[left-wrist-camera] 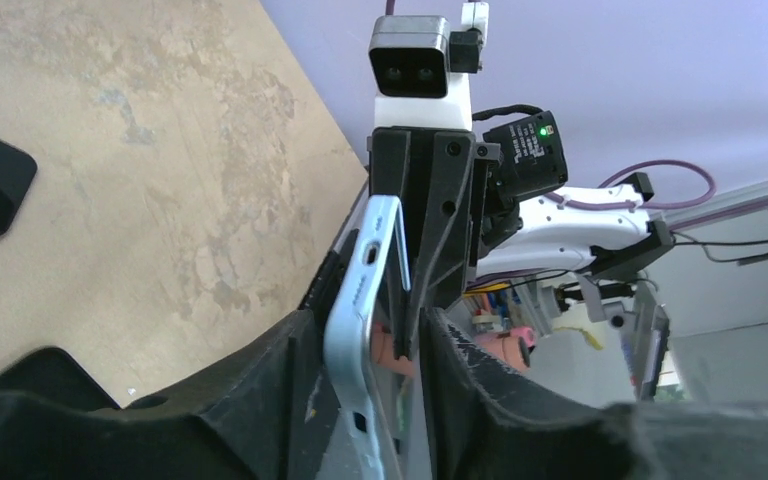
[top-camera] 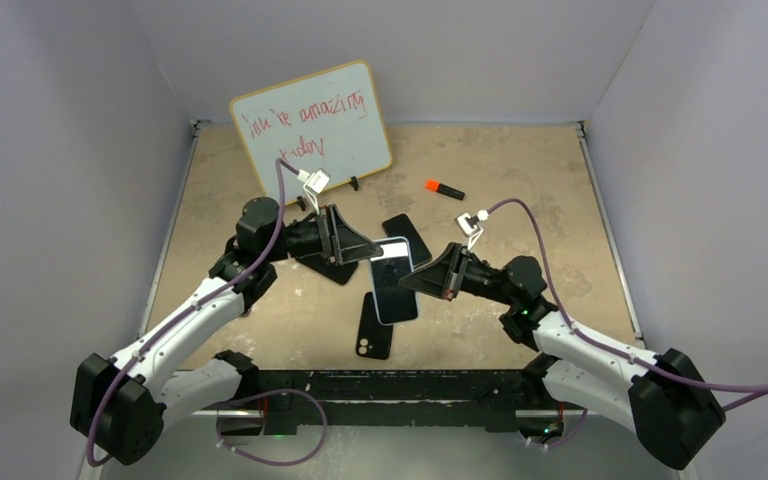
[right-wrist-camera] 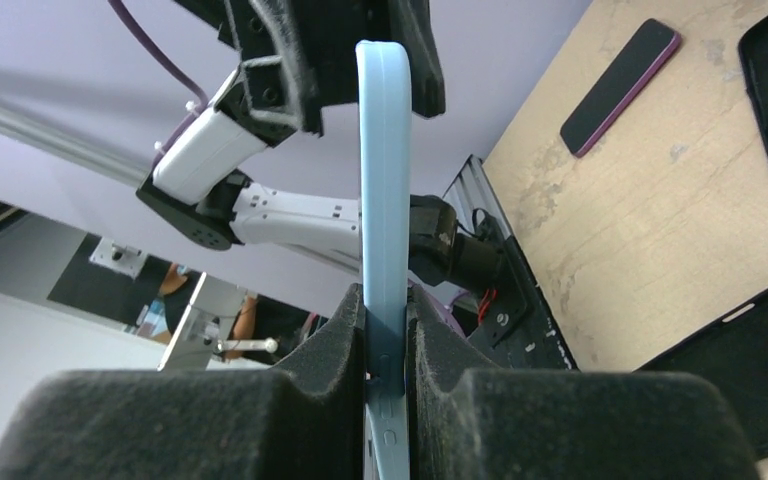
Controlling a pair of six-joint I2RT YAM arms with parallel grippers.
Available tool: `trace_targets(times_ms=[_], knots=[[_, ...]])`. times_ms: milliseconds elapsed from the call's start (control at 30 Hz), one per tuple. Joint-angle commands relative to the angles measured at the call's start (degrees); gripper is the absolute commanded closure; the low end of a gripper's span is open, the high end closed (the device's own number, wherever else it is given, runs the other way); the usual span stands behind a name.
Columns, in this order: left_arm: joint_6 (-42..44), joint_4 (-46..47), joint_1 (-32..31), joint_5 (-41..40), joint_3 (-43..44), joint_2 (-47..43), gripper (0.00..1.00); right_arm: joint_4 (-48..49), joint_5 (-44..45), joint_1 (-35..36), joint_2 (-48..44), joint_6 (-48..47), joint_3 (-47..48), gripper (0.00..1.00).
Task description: Put the phone into the phone case
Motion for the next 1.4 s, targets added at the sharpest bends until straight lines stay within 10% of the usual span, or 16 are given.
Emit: trace_targets(times_ms=[0,667,900,1167,1367], knots=[[3.3,-3.5,0.4,-0.4,4.2,-1.2,0.46,2.5,5.4,0.0,-2.4,1.9,3.0,1.0],[-3.3,8.1,0.3,4.6,-5.1,0.5,0.43,10.2,17.4,0.0,3.8,6.4,4.2,1.0],[5.7,-4.0,0.3,1.1,-1.8,2.1,1.0,9.6,18.0,0.0,6.9,5.6,4.0,1.0],[14.2,-17.4,0.3,-4.4,3.3,3.6,1.0,3.4,20.4,0.0,5.0,2.6,3.7,1.0],[11.1,-16.2,0.3,-2.2,1.3,0.5,0.58,0.7,23.0,0.0,1.9,3.6,3.9,1.0]])
